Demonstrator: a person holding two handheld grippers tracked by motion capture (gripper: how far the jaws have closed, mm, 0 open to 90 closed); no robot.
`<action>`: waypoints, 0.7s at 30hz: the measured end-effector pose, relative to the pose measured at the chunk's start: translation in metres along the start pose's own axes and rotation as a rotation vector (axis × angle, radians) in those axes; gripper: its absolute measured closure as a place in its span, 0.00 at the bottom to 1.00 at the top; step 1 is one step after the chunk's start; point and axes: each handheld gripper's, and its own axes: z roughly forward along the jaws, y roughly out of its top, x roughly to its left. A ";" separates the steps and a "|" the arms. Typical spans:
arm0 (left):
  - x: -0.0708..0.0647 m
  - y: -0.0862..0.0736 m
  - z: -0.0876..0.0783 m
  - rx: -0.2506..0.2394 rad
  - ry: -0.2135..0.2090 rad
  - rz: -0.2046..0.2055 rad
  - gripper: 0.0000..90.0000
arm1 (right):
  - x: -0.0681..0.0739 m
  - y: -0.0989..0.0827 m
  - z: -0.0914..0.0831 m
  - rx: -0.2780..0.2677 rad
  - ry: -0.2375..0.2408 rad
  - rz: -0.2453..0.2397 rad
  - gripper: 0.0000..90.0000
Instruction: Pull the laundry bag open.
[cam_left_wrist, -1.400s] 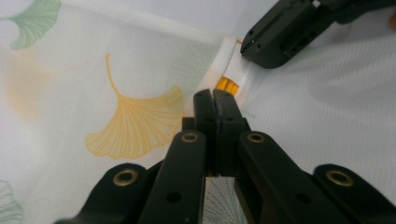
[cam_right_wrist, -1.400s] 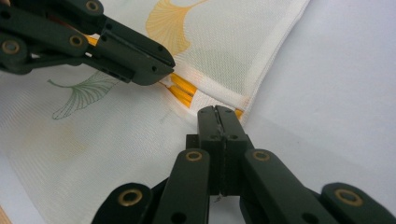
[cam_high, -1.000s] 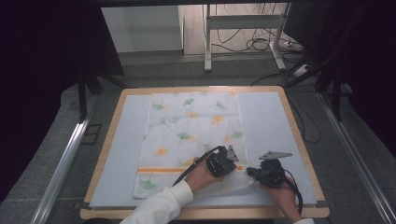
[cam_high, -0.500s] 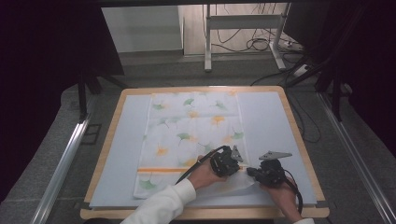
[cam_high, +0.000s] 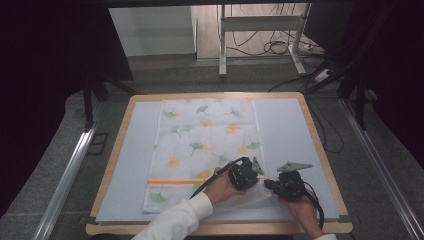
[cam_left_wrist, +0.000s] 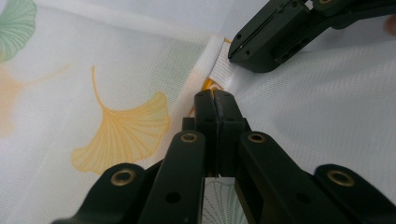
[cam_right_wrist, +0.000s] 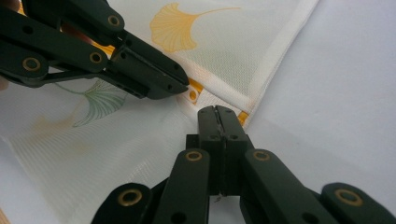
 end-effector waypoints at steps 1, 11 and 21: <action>0.000 0.000 0.000 -0.013 0.009 0.002 1.00 | 0.000 0.000 0.000 0.000 -0.001 -0.001 1.00; -0.002 0.009 -0.002 -0.041 0.031 0.084 0.78 | 0.000 0.000 0.000 0.003 0.001 -0.005 1.00; 0.000 0.010 0.005 -0.002 -0.005 0.129 0.79 | -0.001 0.000 0.000 -0.002 0.007 -0.001 1.00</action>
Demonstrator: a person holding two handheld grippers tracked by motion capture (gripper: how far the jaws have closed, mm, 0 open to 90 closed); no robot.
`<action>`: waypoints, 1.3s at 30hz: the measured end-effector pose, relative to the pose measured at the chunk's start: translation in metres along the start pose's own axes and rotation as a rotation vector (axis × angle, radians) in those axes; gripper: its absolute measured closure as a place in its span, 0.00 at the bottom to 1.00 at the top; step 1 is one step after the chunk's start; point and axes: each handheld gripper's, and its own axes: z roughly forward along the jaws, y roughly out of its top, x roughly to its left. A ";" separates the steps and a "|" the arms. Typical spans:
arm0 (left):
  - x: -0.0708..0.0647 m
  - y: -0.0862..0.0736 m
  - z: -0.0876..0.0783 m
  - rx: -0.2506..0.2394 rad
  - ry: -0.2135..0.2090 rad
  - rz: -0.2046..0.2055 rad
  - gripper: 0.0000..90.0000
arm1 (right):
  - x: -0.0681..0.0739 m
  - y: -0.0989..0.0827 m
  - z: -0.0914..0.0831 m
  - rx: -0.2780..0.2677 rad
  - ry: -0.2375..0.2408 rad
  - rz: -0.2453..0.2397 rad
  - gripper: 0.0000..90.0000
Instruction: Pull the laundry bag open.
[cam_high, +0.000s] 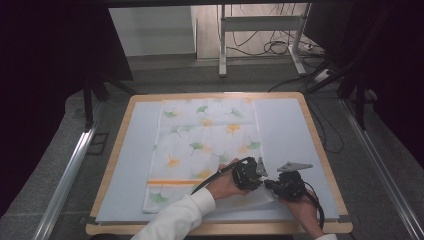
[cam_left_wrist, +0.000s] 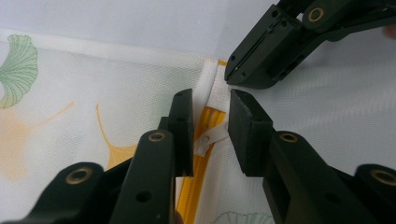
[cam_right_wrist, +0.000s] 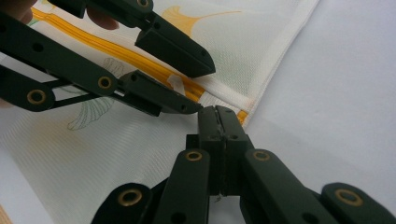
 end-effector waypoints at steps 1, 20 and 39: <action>0.000 0.000 0.000 0.002 -0.004 0.005 0.81 | 0.000 0.000 0.000 0.000 -0.001 0.000 1.00; 0.013 -0.007 -0.006 -0.008 -0.019 -0.060 0.96 | 0.000 0.000 0.000 0.004 0.003 0.005 1.00; 0.009 -0.004 -0.004 0.033 -0.085 0.018 0.77 | 0.000 0.000 0.000 0.004 0.001 0.005 1.00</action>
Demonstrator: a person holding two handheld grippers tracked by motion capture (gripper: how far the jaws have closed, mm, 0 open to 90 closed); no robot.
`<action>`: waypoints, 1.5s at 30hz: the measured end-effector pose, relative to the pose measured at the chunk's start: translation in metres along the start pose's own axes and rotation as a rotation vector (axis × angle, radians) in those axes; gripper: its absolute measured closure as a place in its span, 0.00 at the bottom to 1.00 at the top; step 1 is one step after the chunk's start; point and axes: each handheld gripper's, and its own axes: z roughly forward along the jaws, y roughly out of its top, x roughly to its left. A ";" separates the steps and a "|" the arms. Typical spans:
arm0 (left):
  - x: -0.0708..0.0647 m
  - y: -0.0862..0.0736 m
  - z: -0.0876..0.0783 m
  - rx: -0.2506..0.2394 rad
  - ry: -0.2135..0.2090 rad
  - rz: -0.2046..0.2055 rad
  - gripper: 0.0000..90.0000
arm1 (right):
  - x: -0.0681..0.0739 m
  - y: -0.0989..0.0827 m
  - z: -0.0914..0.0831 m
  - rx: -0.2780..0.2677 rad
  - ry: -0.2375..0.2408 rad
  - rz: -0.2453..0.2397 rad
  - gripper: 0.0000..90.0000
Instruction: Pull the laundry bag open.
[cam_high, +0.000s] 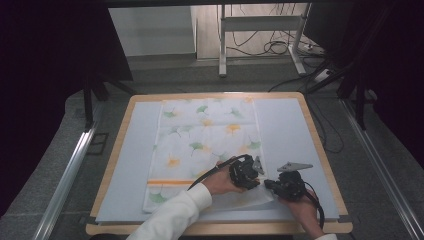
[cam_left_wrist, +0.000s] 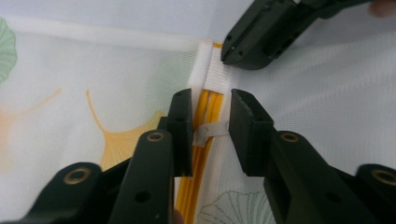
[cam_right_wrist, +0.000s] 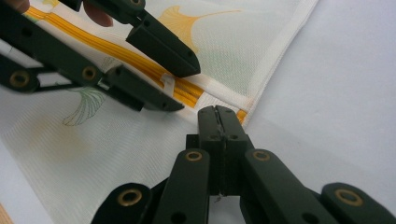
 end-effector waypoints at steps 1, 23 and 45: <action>-0.001 0.001 0.000 0.000 0.002 0.012 0.76 | 0.000 0.000 0.000 -0.002 0.001 0.001 1.00; 0.007 0.002 0.002 -0.001 -0.028 -0.042 0.79 | 0.000 0.000 0.000 -0.001 0.005 0.003 1.00; 0.004 0.000 -0.002 0.019 0.043 -0.085 1.00 | 0.000 0.000 0.000 0.000 0.004 -0.003 1.00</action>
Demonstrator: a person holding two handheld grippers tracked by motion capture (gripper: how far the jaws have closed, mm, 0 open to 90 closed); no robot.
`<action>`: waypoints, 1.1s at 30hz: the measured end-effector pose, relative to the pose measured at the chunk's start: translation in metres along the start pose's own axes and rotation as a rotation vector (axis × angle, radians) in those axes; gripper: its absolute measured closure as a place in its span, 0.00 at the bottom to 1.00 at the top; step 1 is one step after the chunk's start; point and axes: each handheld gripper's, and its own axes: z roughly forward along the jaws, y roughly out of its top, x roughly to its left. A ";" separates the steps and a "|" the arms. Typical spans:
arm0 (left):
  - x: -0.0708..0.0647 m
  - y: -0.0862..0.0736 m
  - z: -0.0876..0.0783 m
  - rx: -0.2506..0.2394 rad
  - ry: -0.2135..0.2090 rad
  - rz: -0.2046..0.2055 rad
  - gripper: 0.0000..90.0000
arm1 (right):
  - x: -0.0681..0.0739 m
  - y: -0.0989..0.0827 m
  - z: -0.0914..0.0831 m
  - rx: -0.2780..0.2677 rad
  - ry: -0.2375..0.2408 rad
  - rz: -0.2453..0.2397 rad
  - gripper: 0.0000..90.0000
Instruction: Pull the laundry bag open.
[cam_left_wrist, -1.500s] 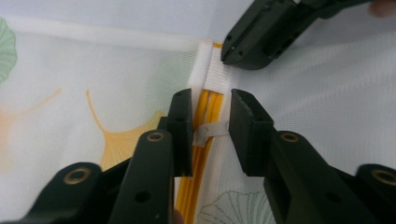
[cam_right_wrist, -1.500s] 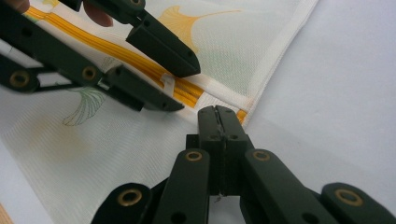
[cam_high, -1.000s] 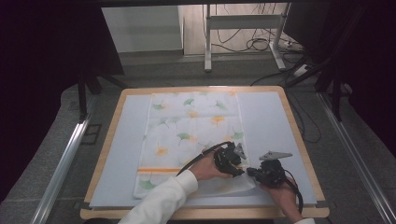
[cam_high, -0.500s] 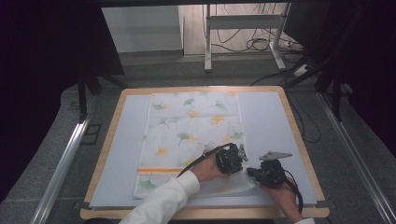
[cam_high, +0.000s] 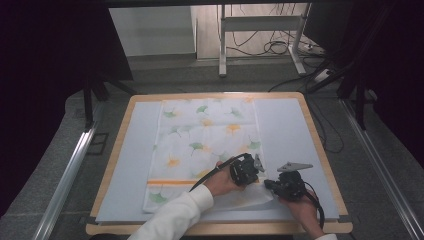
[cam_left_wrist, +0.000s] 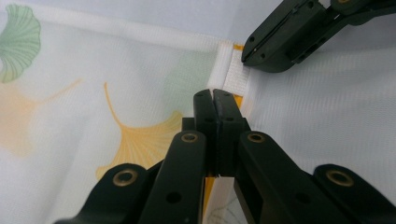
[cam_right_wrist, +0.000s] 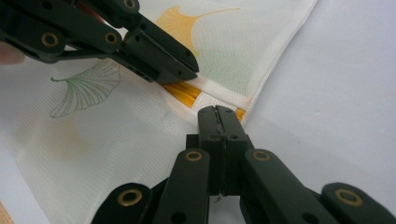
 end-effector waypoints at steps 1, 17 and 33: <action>0.000 -0.001 0.000 -0.003 0.002 -0.007 1.00 | 0.000 0.000 0.000 0.000 0.000 0.000 1.00; 0.006 -0.019 -0.010 -0.013 0.002 -0.039 1.00 | 0.000 0.000 0.000 0.001 -0.001 0.001 1.00; 0.009 -0.030 -0.018 -0.011 0.002 -0.061 1.00 | 0.000 0.000 0.000 -0.003 -0.003 -0.004 1.00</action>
